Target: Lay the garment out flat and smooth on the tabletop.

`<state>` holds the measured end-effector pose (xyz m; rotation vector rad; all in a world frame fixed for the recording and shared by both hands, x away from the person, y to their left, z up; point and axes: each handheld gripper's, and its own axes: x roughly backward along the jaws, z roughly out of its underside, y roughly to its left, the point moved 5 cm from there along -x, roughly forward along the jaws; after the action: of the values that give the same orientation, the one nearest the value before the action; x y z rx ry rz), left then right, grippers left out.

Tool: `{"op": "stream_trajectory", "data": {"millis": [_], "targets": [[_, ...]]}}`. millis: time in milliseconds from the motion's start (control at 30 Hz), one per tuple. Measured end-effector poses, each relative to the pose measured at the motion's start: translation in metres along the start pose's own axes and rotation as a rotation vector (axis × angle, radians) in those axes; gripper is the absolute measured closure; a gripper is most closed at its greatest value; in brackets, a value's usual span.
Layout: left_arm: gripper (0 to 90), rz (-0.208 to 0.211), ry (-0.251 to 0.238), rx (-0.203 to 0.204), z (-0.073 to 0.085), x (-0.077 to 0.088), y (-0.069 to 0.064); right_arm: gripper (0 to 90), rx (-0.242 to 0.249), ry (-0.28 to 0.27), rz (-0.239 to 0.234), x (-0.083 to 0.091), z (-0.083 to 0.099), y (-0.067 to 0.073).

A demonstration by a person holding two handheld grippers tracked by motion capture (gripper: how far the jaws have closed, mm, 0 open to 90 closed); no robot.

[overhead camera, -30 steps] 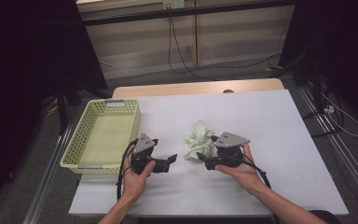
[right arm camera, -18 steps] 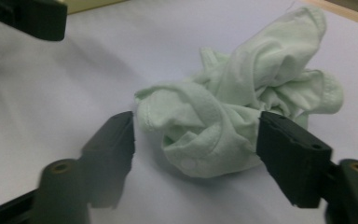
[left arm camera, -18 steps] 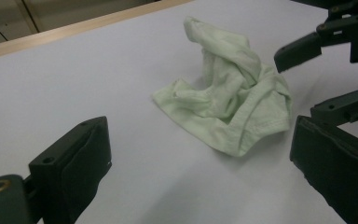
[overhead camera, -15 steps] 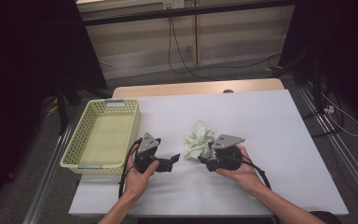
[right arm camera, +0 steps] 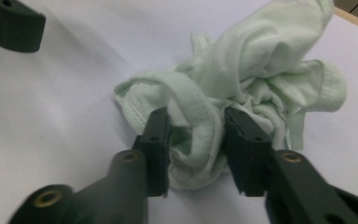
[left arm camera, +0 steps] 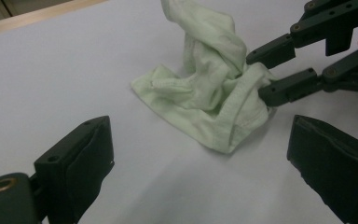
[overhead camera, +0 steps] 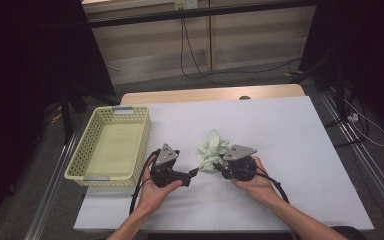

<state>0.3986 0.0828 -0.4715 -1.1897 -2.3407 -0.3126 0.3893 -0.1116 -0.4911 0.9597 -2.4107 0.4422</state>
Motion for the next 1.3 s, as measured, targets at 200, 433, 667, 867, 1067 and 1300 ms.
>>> {"op": "stream_trajectory", "data": {"millis": [200, 433, 667, 867, 1067, 1300], "targets": [[15.8, 0.0, 0.015, -0.034, 0.0, -0.006, -0.005, 83.8, -0.004, -0.012, -0.021, 0.005, -0.003, -0.002], [30.7, 0.011, 0.047, -0.057, -0.006, -0.02, -0.008, 86.1, -0.021, -0.044, -0.033, 0.014, -0.011, -0.007], [41.3, 0.009, 0.044, -0.073, -0.016, -0.03, -0.008, 86.2, -0.047, -0.071, -0.037, 0.021, -0.015, -0.013], [61.4, 0.047, 0.051, -0.089, -0.017, -0.03, -0.011, 86.1, -0.059, -0.087, -0.051, 0.025, -0.018, -0.013], [85.3, 0.051, 0.038, -0.029, -0.021, -0.024, -0.01, 84.4, -0.073, -0.095, -0.065, 0.025, -0.019, -0.013], [86.5, 0.043, -0.013, 0.031, -0.031, -0.01, -0.002, 68.5, -0.068, -0.113, -0.074, 0.025, -0.02, -0.01]]}}
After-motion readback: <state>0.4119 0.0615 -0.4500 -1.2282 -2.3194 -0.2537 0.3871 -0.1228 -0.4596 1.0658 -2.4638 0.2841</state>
